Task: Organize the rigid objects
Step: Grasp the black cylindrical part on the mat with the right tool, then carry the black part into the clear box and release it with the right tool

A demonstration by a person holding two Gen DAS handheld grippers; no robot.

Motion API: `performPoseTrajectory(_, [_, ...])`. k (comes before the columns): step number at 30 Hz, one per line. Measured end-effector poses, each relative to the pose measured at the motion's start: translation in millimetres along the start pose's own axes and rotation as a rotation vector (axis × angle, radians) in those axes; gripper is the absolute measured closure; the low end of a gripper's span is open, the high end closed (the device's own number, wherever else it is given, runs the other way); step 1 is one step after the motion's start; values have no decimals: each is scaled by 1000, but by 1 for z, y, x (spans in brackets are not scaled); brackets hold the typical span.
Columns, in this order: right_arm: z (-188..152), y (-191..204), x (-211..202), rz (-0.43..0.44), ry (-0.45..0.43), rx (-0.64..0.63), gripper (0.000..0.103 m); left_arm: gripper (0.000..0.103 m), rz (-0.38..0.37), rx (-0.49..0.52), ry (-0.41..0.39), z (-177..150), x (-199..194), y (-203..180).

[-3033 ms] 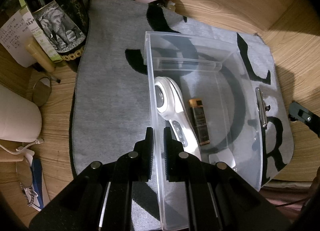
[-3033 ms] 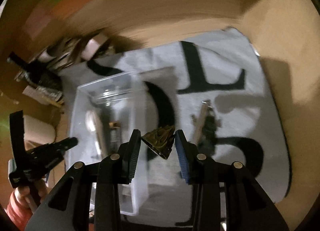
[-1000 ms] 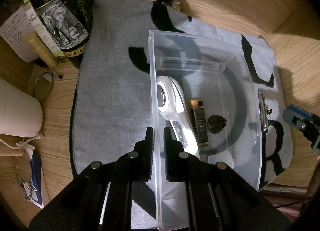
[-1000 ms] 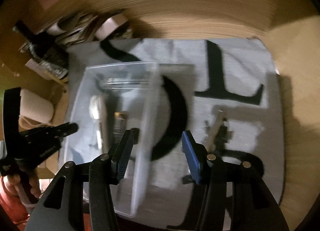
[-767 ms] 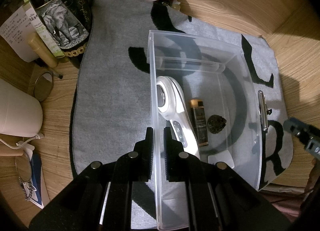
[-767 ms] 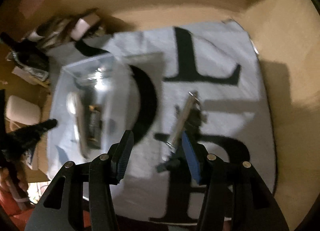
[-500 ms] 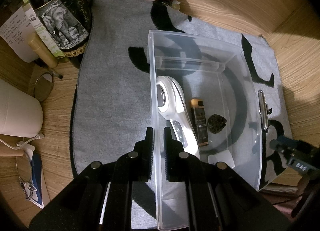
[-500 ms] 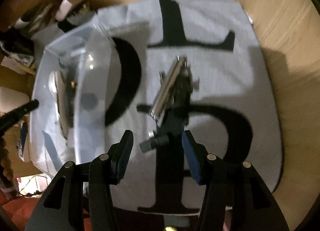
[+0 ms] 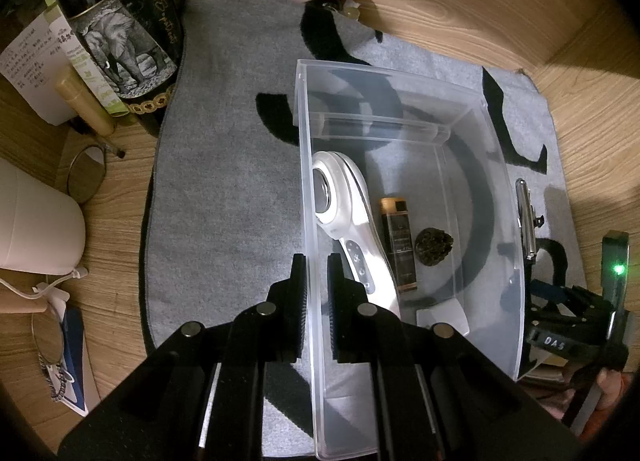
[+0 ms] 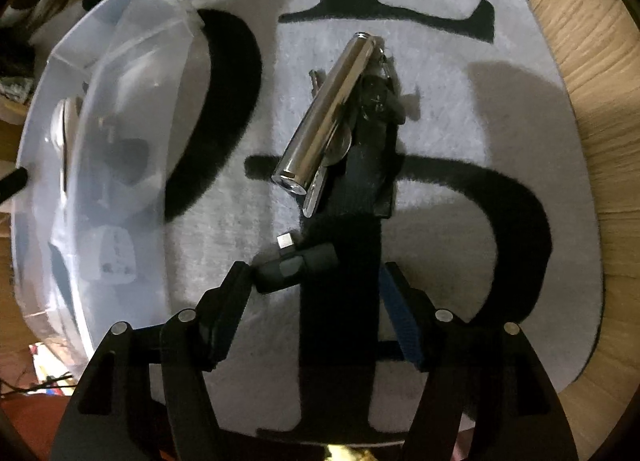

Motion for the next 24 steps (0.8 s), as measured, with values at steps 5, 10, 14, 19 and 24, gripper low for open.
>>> performPoseTrajectory(5, [-4, 6, 3, -42, -21, -47, 44, 96, -1, -3, -3, 0, 0, -1])
performPoseTrajectory(10, [-2, -3, 0, -27, -28, -1, 61, 96, -1, 1, 2, 0, 2, -1])
performPoseTrajectory(14, [2, -14, -5, 7, -36, 41, 61, 96, -3, 5, 3, 0, 2, 0])
performPoseTrajectory(19, [6, -14, -25, 34, -76, 49, 61, 96, -6, 9, 3, 0, 3, 1])
performPoseTrajectory(24, [11, 4, -55, 67, -138, 31, 61, 96, -8, 13, 6, 0, 4, 1])
Point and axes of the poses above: each gripper's, at about its wrist camera, not at the fingertips, and x roughly the way its jaws point, y to its left, z to its top, the point moved 3 cm from there along x, roughly the way its jaws point, and after that the axes turned 11 degrees about x, right-handed, at the moved point
